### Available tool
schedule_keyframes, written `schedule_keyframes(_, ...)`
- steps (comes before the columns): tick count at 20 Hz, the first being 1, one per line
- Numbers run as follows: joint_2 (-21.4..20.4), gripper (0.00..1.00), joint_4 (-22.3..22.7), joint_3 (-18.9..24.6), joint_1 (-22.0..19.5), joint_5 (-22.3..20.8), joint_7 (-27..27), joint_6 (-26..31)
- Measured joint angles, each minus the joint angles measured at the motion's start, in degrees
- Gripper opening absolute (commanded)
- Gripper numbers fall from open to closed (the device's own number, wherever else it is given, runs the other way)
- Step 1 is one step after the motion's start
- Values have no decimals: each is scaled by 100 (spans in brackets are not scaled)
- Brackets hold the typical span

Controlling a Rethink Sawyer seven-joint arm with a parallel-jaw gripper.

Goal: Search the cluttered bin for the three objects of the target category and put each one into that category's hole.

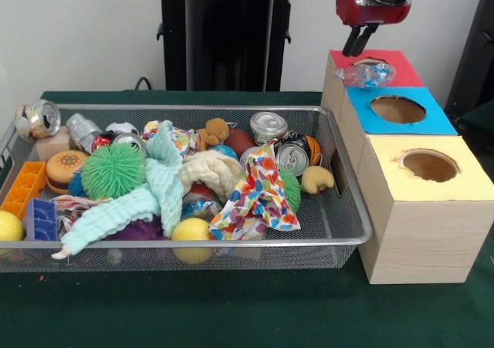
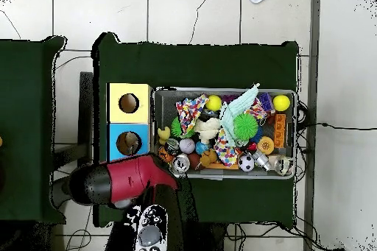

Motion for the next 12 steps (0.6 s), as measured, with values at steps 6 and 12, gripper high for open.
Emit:
schedule_keyframes(6, 228, 0, -230, 0, -37, -2, 0, -86)
schedule_keyframes(12, 472, 0, -432, -16, -40, 3, 0, -124)
